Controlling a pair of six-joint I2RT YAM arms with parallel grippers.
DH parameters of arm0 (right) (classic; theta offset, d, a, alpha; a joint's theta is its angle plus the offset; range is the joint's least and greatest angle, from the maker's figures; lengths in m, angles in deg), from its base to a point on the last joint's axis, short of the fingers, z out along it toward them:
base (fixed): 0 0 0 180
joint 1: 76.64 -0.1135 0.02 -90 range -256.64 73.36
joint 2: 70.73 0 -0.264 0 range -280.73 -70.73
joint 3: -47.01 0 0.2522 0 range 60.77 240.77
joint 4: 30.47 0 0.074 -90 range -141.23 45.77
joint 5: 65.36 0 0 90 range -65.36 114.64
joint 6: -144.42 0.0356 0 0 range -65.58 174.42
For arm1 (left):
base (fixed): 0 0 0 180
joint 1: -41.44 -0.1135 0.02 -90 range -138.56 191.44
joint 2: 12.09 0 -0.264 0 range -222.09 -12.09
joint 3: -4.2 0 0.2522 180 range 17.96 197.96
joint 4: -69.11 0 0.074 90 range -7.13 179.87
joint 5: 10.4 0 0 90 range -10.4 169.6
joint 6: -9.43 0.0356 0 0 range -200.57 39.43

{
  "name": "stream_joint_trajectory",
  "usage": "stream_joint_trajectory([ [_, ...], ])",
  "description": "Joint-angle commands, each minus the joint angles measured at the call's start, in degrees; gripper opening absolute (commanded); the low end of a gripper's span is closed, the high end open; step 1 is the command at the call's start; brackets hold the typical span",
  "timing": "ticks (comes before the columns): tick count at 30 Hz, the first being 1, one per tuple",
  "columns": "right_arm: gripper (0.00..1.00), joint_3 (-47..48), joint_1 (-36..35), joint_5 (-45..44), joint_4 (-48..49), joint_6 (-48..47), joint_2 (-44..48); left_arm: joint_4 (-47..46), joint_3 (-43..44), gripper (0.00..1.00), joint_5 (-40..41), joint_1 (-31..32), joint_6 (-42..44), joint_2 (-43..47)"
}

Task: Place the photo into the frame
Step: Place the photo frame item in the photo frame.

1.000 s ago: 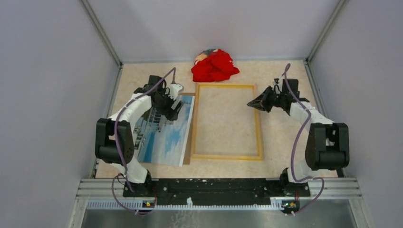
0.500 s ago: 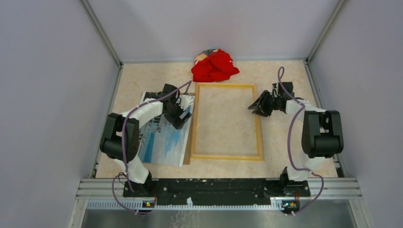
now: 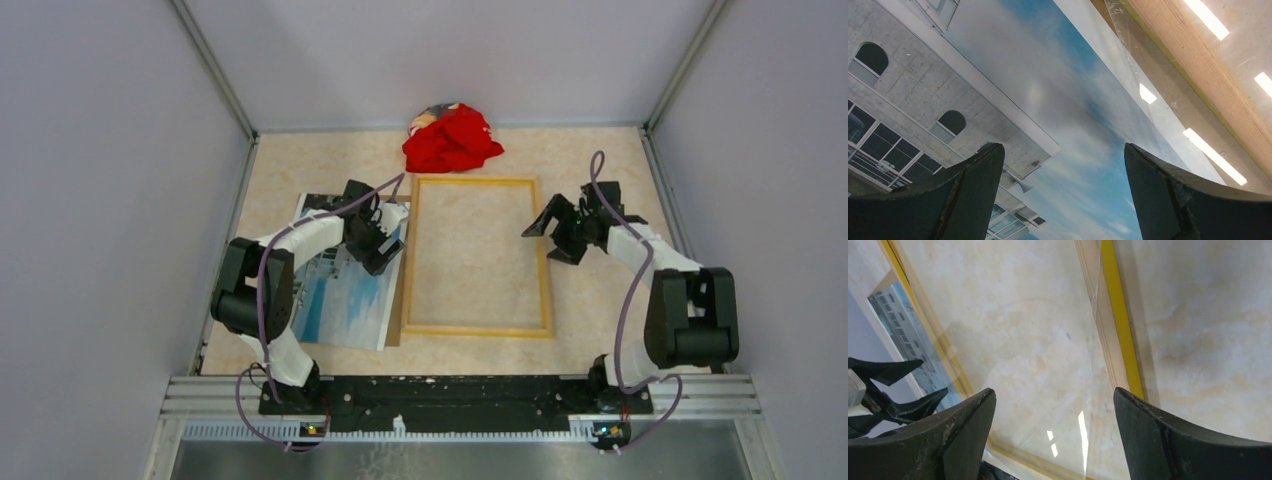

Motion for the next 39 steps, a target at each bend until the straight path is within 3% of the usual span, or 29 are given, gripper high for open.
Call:
stream_joint_trajectory([
  [1, 0.88, -2.80, -2.29, -7.66, -6.92, 0.85, 10.74, -1.59, -0.70, 0.95, 0.15, 0.26, 0.25, 1.34],
  [6, 0.88, -7.97, -7.35, -10.08, -9.60, 5.53, 22.01, -1.33, -0.05, 0.95, 0.33, 0.28, 0.22, 1.14],
  [11, 0.83, -14.03, -10.43, -9.13, -8.35, 10.42, 27.27, -0.90, 0.84, 0.96, 0.36, 0.26, 0.12, 0.87],
  [23, 0.75, -22.61, -15.69, -5.14, 5.85, 14.56, 20.57, -0.50, 1.67, 0.95, 0.42, 0.26, -0.32, 0.62],
  [30, 0.62, -25.72, -17.07, -6.11, 14.52, 17.12, 16.31, -0.36, 1.85, 0.95, 0.06, 0.27, -0.50, 0.32],
  [39, 0.56, -31.58, -17.58, -4.73, 27.81, 20.42, 15.73, -0.38, 2.10, 0.95, -0.20, 0.78, -0.75, -0.41],
])
